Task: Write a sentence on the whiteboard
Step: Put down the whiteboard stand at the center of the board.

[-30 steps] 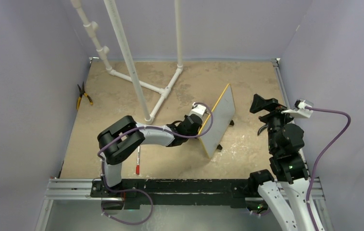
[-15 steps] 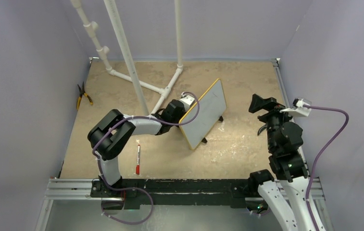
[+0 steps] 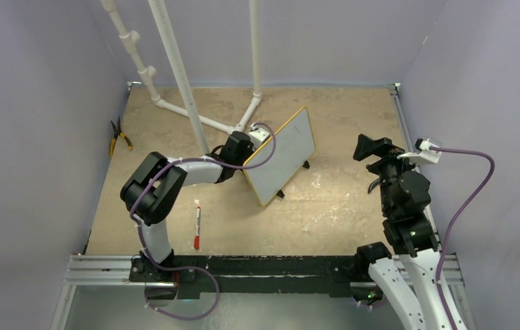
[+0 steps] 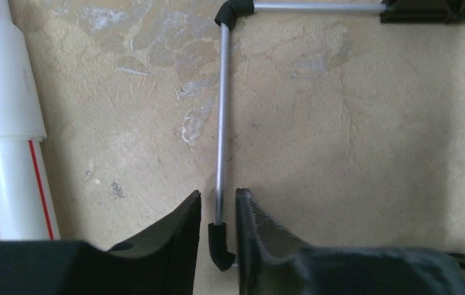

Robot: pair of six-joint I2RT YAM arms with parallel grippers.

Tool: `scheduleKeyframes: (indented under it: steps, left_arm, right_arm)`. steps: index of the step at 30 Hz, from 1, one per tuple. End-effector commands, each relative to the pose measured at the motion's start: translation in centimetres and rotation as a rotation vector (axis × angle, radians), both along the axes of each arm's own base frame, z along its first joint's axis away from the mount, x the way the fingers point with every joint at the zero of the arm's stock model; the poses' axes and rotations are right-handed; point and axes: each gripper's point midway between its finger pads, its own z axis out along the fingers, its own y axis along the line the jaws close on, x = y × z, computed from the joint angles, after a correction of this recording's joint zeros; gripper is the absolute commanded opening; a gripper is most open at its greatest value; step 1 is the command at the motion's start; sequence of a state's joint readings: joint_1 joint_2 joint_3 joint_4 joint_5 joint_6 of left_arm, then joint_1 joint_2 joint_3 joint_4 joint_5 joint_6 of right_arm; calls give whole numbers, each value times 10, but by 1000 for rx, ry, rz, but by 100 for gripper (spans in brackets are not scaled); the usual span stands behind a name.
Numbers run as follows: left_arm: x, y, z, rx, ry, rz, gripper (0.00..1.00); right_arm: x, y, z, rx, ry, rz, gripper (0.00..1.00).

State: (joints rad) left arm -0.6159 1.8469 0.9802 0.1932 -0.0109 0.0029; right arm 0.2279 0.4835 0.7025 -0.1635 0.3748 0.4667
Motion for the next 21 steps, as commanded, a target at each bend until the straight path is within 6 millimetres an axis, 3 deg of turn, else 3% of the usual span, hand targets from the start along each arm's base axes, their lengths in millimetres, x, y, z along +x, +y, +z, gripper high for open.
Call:
scheduleKeyframes:
  steps: [1,3,11,16,21]
  left_arm:
    - [16,-11,44,-68,-90,-9,34]
    - [17,-5,47,-56,-100,13,42]
    - [11,10,63,-135,-102,145,53]
    - [-11,20,78,-219,-90,193,61]
    - [-49,26,98,-313,-36,162,63]
  right_arm:
    - [2,0,15,-14,-36,4,99]
    - [1,1,15,-14,-38,6,99]
    - [2,3,15,-18,-38,22,99]
    - [2,5,17,-19,-43,33,99]
    - [-1,6,24,-21,-65,43,99]
